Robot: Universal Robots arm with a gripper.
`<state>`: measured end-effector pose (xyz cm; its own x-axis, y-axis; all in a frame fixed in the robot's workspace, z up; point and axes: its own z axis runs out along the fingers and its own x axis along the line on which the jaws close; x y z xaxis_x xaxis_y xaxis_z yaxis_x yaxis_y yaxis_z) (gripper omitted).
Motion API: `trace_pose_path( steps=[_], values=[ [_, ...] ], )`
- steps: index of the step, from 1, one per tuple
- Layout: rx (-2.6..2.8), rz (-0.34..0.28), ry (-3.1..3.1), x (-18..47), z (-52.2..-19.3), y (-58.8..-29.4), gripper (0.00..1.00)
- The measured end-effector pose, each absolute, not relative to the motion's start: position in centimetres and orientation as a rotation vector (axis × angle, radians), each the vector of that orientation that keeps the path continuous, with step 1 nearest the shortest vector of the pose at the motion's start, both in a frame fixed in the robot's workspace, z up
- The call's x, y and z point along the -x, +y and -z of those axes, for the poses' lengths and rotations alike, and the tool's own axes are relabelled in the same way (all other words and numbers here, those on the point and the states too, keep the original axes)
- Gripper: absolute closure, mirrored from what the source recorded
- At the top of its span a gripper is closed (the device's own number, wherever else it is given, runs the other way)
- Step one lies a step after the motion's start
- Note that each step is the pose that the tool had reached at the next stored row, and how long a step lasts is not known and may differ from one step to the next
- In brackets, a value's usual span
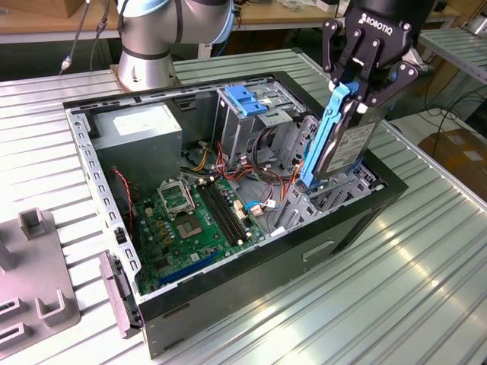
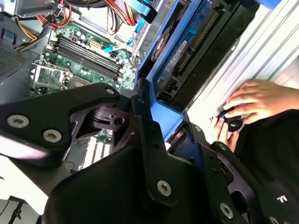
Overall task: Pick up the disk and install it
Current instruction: 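Insert the disk into the insertion slot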
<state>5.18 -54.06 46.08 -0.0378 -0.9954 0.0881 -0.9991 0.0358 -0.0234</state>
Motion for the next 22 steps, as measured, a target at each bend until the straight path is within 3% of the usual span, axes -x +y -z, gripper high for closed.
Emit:
trace_pose_path(
  steps=[22],
  values=[
    [-2.160, -0.080, -2.240, -5.5, -44.8, -54.7, 0.63]
  ],
)
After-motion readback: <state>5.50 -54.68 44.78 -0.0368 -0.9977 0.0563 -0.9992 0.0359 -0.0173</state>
